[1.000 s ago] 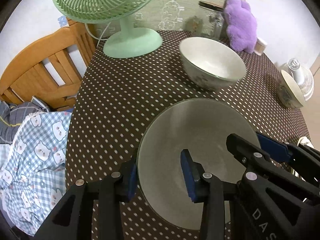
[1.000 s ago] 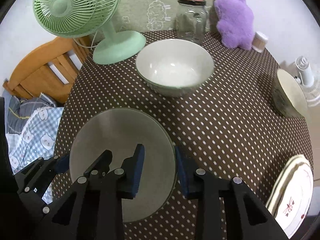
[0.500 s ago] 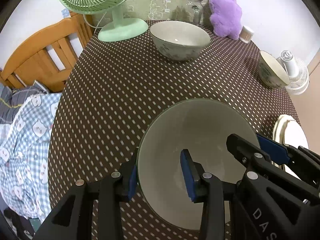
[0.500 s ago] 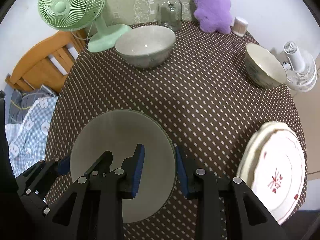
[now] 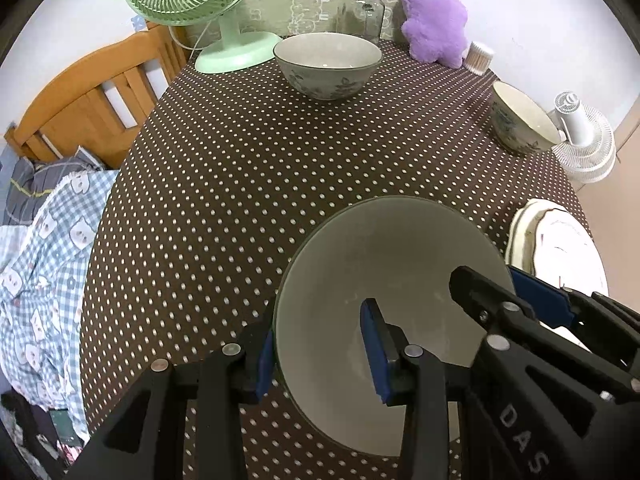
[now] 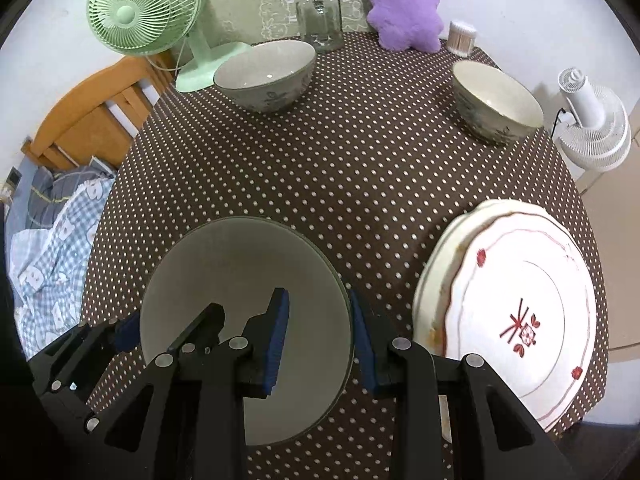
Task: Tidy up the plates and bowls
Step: 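Lift the grey bowl off the cloth with both grippers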
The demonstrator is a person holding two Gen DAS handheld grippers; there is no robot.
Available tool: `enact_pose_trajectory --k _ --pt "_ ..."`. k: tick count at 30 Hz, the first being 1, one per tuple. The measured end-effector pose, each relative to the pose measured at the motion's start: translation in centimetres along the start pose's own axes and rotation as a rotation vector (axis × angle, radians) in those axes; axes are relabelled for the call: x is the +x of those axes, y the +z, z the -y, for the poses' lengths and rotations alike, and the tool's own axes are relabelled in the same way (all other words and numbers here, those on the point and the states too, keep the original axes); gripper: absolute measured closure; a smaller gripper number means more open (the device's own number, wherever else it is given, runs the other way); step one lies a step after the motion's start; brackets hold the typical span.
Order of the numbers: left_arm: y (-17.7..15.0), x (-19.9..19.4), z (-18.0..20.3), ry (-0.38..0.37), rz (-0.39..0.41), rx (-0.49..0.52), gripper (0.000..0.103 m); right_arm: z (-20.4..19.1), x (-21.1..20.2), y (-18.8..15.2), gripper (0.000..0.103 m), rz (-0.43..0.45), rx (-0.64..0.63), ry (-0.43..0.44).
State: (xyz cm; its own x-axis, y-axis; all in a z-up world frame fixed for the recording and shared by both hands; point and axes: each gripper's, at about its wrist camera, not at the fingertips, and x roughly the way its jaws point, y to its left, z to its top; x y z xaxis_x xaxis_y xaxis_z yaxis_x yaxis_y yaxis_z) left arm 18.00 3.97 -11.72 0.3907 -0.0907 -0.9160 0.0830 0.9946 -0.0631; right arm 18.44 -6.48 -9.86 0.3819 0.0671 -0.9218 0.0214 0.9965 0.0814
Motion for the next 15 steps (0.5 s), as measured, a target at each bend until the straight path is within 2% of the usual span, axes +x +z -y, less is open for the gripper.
enact_pose_trajectory --k 9,15 --pt "-1.5 0.4 0.7 0.0 -0.039 -0.018 0.066 0.5 0.3 -1.0 0.067 -0.05 -0.014 -0.005" --pt "-1.5 0.3 0.7 0.004 -0.043 -0.023 0.065 0.5 0.3 -1.1 0.068 -0.052 -0.014 -0.006"
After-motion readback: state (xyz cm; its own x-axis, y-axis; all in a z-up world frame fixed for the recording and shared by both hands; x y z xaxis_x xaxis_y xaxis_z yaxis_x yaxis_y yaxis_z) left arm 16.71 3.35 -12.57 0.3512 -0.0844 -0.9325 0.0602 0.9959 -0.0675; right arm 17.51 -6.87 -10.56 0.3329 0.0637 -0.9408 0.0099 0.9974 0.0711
